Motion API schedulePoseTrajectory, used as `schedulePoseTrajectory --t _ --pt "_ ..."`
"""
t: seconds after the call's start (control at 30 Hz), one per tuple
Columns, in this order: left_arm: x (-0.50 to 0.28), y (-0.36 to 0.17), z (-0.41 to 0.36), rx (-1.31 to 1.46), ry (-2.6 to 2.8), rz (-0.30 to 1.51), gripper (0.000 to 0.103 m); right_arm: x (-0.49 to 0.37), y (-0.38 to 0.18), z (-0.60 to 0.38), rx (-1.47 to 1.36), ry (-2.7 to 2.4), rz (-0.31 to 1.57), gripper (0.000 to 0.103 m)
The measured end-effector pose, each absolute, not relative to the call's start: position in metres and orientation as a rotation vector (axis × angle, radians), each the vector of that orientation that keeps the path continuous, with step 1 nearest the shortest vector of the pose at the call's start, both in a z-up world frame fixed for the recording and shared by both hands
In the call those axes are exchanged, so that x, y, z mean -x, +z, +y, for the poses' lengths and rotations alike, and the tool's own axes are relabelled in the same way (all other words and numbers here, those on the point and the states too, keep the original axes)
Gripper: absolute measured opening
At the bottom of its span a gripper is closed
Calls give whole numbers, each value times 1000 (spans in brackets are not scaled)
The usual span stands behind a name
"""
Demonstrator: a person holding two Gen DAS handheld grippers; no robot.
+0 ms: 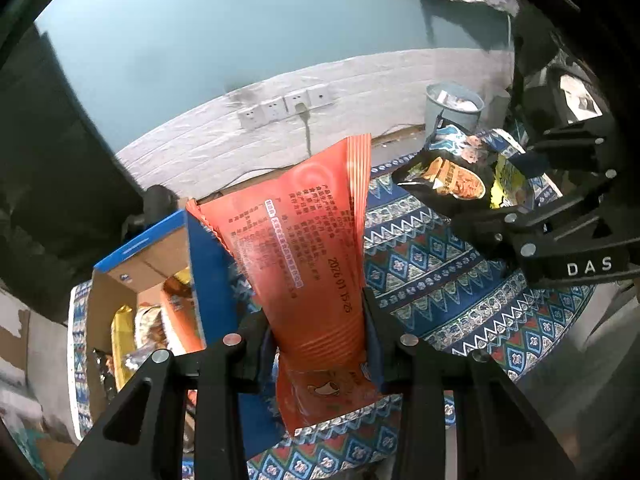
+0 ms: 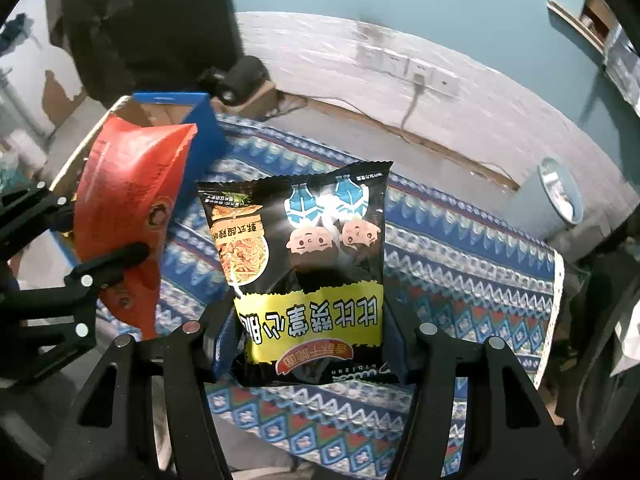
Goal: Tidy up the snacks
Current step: 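Lift the red packet and black-yellow packet with both tools over the box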
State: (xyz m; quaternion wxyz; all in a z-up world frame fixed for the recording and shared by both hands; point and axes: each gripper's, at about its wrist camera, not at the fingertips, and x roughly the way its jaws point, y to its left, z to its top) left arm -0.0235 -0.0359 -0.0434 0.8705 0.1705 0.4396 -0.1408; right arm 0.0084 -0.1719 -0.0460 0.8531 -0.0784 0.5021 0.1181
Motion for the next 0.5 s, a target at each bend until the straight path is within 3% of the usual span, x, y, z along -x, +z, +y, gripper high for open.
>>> schedulePoseTrajectory --t 0.5 --pt "23 -25 46 -249 -176 911 38 -29 -34 -95 209 367 1044 60"
